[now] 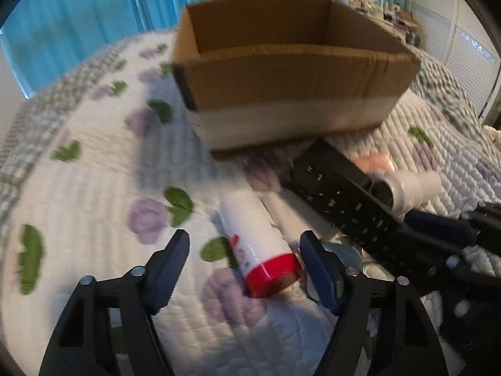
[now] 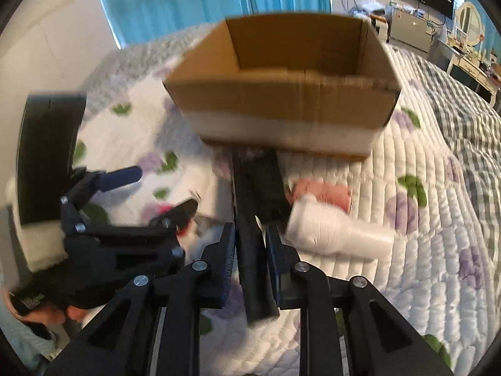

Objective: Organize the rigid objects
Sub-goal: 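Grasp the black TV remote with the right gripper while the left gripper grasps the red-capped white bottle, then lift and carry the remote and bottle over the cardboard box with both grippers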

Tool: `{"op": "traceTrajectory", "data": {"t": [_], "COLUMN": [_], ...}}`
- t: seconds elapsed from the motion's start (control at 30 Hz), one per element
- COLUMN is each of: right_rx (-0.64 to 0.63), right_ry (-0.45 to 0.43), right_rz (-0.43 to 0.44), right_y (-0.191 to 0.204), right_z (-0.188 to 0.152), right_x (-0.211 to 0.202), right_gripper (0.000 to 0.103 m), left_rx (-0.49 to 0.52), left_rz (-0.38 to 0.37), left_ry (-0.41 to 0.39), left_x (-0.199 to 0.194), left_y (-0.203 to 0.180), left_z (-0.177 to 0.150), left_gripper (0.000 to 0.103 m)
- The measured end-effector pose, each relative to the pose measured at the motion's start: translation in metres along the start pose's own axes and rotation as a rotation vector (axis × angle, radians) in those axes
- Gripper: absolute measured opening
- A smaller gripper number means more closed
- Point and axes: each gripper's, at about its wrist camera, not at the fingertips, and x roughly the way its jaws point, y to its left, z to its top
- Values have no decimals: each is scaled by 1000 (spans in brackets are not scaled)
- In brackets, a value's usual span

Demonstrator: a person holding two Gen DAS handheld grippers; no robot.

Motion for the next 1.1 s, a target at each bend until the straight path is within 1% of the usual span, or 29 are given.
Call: {"op": "traceTrajectory", "data": {"t": [0.03,0.13,0.23,0.3,0.33,0.37,0.5,0.57,0.7,0.73,0.87,0.93,1.0,1.03,1.07,1.1], "right_rx": [-2,18,21,17,17,20,9,-3,-23,-27,-42,-56,-64,-66,-65,-63], "right_ry": [26,35,38,37,36,32,-3,-23,-56,-66,-92,-96,-88,-88,-83,-78], "right_rz": [-1,11,19,13,12,11,-8,-23,-60,-65,-85,-95,-101,-105,-105,-104], "right_y": [0,-2,-3,-3,-3,-3,1,5,12,14,20,24,28,29,30,30], "right_z": [-2,-4,-2,-3,-3,-3,-3,-3,-1,-1,1,2,2,1,0,-1], "right_x": [7,14,16,16,16,15,7,-1,-16,-22,-36,-43,-43,-43,-42,-41], "right_gripper": [18,18,18,18,18,18,16,15,15,14,13,12,4,0,0,0], "left_rx": [-3,0,15,29,37,39,61,55,75,82,85,114,109,94,92,93], "left_rz": [-10,-30,-80,-83,-81,-87,-110,-113,-104,-97,-120,-105,-110,-119,-123,-119], "left_ry": [0,-3,13,13,11,13,12,7,-42,-54,-54,-32,-2,4,10,41], "left_x": [3,8,12,9,7,4,-5,-11,-33,-37,-45,-41,-34,-30,-28,-21], "left_y": [0,-3,-3,-3,-3,-1,2,4,0,2,6,2,2,3,3,3], "left_z": [0,3,5,3,1,1,-4,-6,-6,-3,-2,-7,-10,-12,-14,-15], "left_gripper": [73,72,59,56,49,46,41,38,35,32,31,31,31,35,45,51]}}
